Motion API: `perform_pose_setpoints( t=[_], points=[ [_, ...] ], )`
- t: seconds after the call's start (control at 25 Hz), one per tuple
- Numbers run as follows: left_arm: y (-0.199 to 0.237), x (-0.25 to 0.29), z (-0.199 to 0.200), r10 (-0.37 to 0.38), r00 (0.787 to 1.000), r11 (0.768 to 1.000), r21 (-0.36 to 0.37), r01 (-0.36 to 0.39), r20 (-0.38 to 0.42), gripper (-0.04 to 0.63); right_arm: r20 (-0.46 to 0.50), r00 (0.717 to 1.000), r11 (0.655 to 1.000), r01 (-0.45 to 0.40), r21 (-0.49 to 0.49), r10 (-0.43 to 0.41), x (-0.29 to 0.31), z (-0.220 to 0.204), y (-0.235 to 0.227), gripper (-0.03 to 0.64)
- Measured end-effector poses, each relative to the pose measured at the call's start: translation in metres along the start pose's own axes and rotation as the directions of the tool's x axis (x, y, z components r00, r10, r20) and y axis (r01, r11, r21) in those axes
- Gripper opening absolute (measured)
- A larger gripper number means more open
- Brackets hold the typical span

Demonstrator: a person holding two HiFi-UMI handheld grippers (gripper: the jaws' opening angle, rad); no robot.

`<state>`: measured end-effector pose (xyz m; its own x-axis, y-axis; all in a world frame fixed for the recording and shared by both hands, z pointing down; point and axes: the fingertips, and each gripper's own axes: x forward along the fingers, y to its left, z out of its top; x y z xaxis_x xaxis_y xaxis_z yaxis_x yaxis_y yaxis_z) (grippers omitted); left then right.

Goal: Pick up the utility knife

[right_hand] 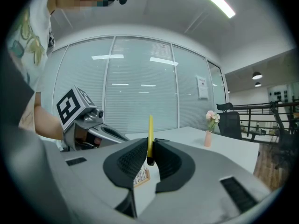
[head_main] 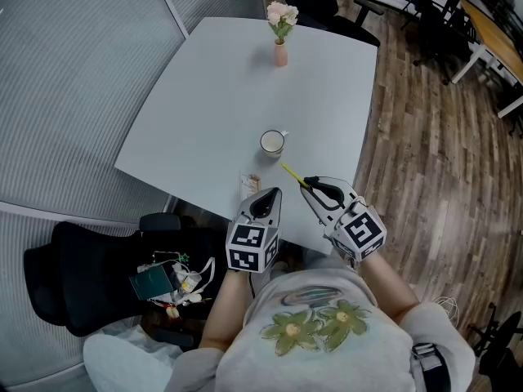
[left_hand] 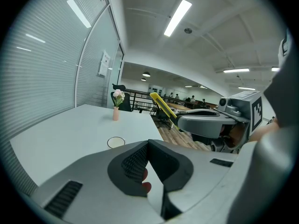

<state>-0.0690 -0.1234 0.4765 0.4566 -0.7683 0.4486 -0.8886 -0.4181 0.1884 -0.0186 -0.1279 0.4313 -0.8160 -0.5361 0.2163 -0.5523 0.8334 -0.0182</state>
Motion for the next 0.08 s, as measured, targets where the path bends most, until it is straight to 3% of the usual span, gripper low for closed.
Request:
perform_pose_setpoints(
  t=[0.08],
  points=[
    [0.0002, -0.0011, -0.0006, -0.001, 1.000, 1.000, 0.001, 0.001, -0.001, 0.002, -0.001, 1.000, 1.000, 0.000, -0.001, 0.000, 0.0002, 0.0002, 0.0014, 0.051]
  ],
)
